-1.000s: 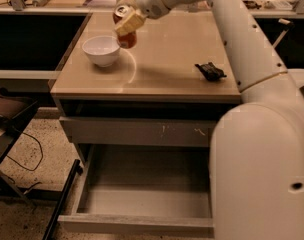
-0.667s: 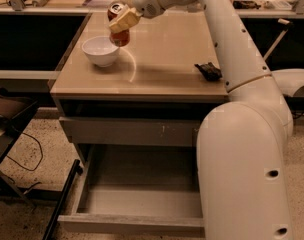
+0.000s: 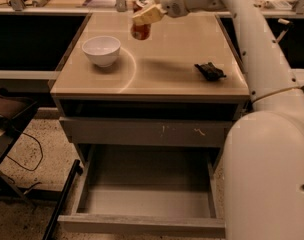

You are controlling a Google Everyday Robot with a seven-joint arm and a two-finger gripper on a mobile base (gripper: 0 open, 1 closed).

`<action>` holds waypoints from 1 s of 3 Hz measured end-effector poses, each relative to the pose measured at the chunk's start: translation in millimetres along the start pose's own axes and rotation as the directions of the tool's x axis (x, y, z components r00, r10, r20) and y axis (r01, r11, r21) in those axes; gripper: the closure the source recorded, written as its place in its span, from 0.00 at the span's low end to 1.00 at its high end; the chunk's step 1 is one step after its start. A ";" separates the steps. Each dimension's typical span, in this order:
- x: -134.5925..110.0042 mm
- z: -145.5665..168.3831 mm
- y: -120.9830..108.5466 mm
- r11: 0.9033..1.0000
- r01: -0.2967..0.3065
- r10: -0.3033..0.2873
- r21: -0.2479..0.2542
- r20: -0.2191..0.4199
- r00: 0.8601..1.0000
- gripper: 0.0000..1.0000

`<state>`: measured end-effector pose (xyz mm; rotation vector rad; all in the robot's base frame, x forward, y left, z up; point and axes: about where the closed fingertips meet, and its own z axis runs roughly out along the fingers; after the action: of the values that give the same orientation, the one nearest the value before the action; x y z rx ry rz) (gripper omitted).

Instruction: Pick coke can from middle drawer and place on counter

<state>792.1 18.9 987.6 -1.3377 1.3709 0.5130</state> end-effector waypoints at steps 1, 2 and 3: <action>-0.5 -39.9 -17.3 0.997 0.015 -0.013 0.075 -0.030 0.999 1.00; -7.2 -57.5 -9.0 0.997 0.073 -0.067 0.039 -0.126 0.990 1.00; -2.7 -64.8 21.9 0.993 0.094 -0.107 -0.073 -0.195 0.975 1.00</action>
Offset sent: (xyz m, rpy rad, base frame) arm -0.0439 -0.0754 0.0335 -0.3371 -0.0115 0.0062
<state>746.8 -30.3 1001.8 -1.5349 1.4496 0.3649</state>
